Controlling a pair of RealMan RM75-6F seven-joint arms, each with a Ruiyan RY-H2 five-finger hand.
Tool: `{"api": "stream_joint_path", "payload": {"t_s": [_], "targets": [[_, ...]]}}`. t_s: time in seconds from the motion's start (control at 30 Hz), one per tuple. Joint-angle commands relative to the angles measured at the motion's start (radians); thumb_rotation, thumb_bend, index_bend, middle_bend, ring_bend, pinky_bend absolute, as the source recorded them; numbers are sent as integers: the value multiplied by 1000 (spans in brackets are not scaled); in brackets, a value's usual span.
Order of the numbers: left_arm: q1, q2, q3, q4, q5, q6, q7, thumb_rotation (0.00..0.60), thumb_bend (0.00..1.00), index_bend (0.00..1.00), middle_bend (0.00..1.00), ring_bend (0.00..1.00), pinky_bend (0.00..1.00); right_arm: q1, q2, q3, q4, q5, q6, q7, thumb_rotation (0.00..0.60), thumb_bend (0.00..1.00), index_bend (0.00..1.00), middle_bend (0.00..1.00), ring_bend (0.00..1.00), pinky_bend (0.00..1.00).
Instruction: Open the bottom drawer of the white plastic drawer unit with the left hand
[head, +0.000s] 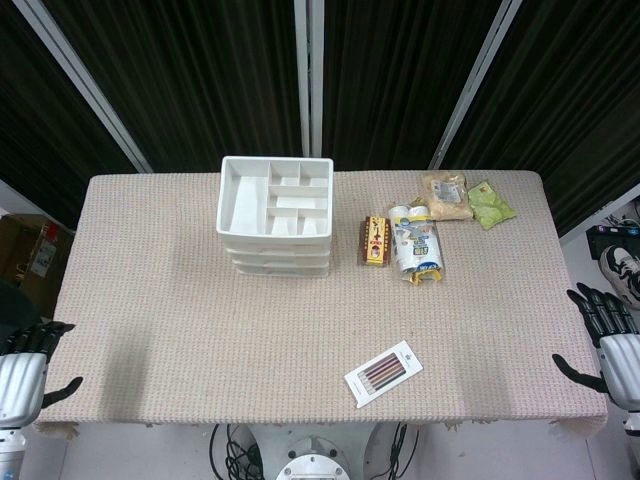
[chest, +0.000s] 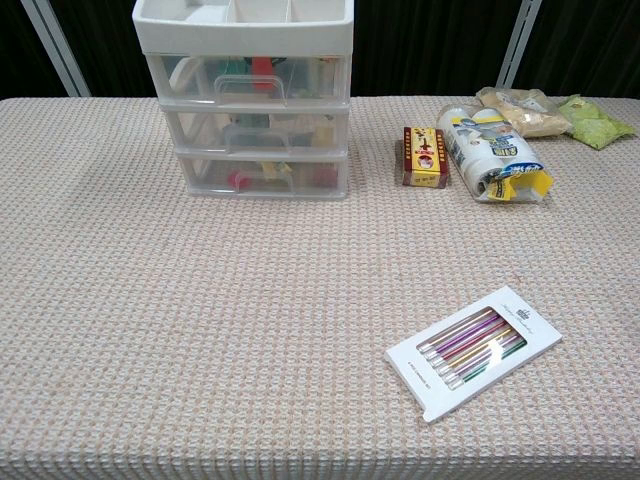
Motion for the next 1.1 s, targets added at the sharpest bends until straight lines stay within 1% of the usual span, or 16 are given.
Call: {"api": "stream_joint_path", "payload": {"t_s": [0.03,0.33,0.47,0.5,0.57,0.63,0.67,0.73,0.77,0.8,0.87,0.9,0.97,1.03,1.1], "targets": [[-3,-1,-1,0,-8,-9,2,600,74,241,235,200,214,14,-3,11,-3,-9,-12,-10,600,151,0,10,0,0],[-11,-11,-9,-4,-25,-23,18,600,74,241,235,200,215,41,-5,26,-28,-8,-64,-44,600,151,0,17,0,0],[-29,-27,-30,-25,-26,-26,11,600,73,241,239,207,224,41,-5,31,-26,-7,-67,-31,600,151,0,16,0,0],[-40,-37,-39,-31,-19,-29,5,600,78,242,251,223,249,43,-4,33,-26,-8,-67,-29,600,151,0,17,0,0],[-76,-63,-55,-48,2,-54,-26,600,88,251,290,268,336,47,2,39,-29,-12,-66,-27,600,151,0,17,0,0],[-117,-85,-68,-75,4,-103,-67,600,108,278,363,351,509,51,11,44,-36,-16,-64,-28,600,151,0,18,0,0],[-149,-97,-75,-104,-5,-154,-106,600,124,292,399,406,605,53,17,47,-41,-20,-61,-29,600,151,0,19,0,0],[-201,-112,-90,-164,-50,-251,-195,600,152,319,450,503,764,56,25,51,-49,-25,-60,-31,600,151,0,22,0,0],[-238,-121,-105,-206,-93,-323,-261,600,162,329,467,533,809,58,30,51,-55,-28,-60,-34,600,151,0,23,0,0],[-261,-122,-115,-225,-119,-365,-295,600,175,340,494,576,864,59,32,52,-58,-30,-61,-36,600,152,0,24,0,0],[-334,-144,-153,-260,-209,-498,-397,600,203,345,542,647,936,60,35,52,-62,-33,-62,-35,600,151,0,25,0,0],[-363,-156,-170,-258,-251,-543,-416,600,215,344,557,670,962,59,35,52,-62,-33,-63,-33,600,151,0,26,0,0],[-426,-200,-210,-231,-348,-622,-424,600,237,332,583,708,995,58,34,52,-58,-30,-64,-26,600,151,0,27,0,0],[-484,-248,-243,-196,-453,-683,-420,600,253,300,605,742,1000,57,33,53,-53,-27,-65,-20,600,151,0,29,0,0],[-523,-293,-270,-171,-546,-714,-425,600,271,277,625,773,1000,56,33,52,-51,-27,-65,-17,600,151,0,29,0,0]]}}
